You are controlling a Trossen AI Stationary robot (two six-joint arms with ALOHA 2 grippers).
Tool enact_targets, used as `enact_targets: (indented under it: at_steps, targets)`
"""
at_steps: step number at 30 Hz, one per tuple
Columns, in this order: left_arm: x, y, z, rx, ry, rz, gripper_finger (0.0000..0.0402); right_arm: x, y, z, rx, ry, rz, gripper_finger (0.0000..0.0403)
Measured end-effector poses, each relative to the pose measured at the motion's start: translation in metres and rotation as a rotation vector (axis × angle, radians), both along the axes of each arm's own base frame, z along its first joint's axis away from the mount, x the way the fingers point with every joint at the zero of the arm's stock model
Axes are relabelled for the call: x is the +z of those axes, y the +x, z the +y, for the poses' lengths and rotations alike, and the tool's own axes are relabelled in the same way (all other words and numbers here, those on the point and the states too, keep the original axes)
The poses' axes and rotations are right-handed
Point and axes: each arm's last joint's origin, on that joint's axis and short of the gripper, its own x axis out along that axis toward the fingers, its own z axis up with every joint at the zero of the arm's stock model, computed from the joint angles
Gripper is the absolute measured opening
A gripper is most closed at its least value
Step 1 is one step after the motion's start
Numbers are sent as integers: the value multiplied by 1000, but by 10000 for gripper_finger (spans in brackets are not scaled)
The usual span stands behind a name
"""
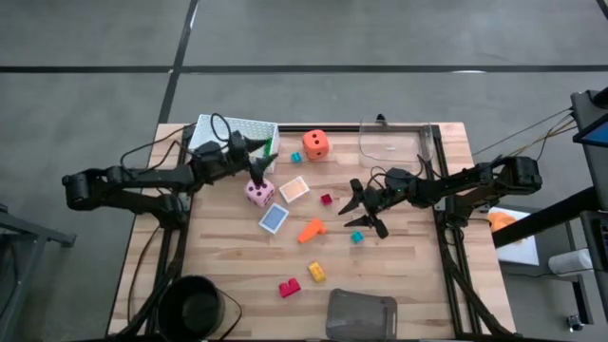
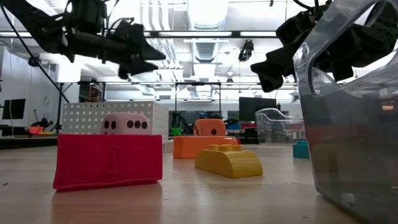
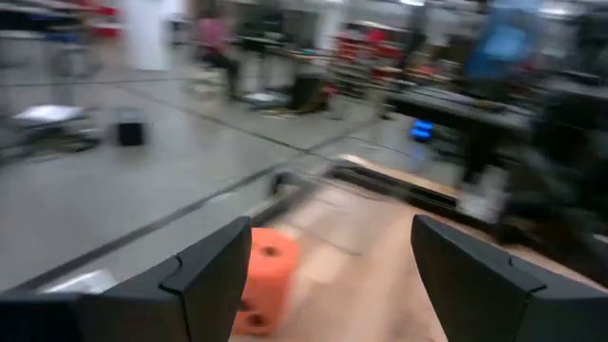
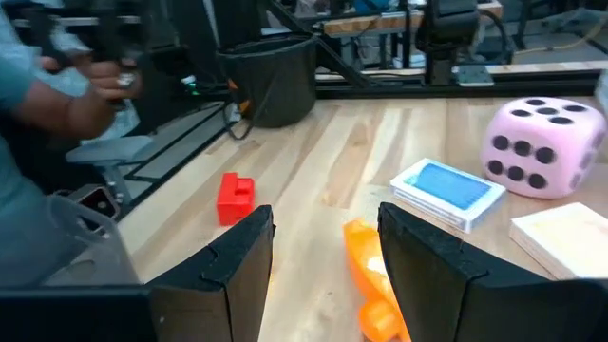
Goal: Pick & Place Toys
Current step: Put the large orange game piece into the white bin
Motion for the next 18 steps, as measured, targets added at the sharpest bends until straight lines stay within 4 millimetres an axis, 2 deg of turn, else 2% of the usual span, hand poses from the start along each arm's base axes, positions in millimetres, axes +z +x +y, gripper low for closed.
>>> enact_targets:
  at_steps: [4,11,18]
  targets:
    - [-2,7,-16,-127,6,10,288,-2,0,-1,-66,-12,22,191]
    - [-9,12,-46,-242,50,50,288,-2,4,2,-178,-42,41,191]
    - [-21,8,-58,-277,59,89,288,10,23,8,-197,-141,152,191]
